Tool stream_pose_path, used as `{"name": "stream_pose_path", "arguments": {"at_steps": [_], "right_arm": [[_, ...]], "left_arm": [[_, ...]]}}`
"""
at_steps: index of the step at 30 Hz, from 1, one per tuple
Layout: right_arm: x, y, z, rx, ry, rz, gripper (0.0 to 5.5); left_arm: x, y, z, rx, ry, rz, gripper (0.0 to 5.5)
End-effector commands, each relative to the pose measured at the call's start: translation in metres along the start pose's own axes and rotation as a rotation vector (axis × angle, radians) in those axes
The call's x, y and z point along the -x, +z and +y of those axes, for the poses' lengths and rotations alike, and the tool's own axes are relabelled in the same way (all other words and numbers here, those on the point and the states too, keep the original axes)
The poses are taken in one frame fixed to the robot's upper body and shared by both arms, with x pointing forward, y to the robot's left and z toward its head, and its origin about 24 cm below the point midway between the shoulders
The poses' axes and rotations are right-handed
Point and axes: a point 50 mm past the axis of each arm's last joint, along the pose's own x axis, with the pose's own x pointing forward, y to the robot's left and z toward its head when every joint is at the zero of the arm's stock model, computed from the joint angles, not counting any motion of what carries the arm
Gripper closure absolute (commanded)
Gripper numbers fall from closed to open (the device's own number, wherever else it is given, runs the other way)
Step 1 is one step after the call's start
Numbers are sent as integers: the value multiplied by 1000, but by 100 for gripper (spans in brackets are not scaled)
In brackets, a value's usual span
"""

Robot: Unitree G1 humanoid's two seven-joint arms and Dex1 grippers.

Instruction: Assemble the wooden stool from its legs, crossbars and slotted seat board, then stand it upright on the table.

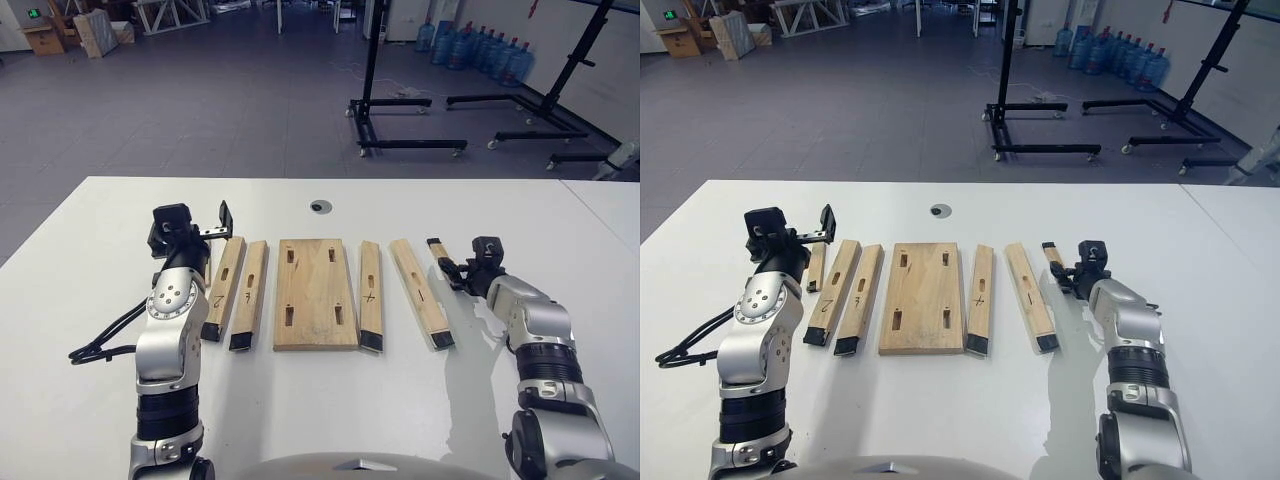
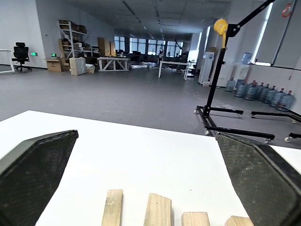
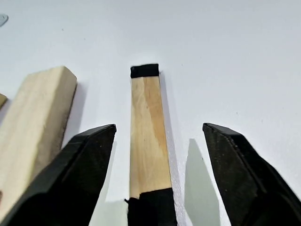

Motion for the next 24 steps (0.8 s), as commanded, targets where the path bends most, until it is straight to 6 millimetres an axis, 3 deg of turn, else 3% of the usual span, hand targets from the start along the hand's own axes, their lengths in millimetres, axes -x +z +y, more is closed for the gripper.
{"name": "stream_pose_path", "arguments": {"at_steps": [1,5,11,19,24], "right_arm": [[1,7,9,30,43,-22,287],[1,1,17,40,90,8,328],[1,-4,2,27,5,30,328],[0,-5,2,62,8,43,186],[-1,-18,-7,90,-30,92,137]], "left_arm": [[-2,2,-3,-12,-11,-9,10],[-3,2,-3,-14,-11,-11,10],[-1,2,-2,-14,-10,-11,10],[-3,3,-3,-18,-14,-15,10],[-2,2,-3,-14,-13,-11,10]]}}
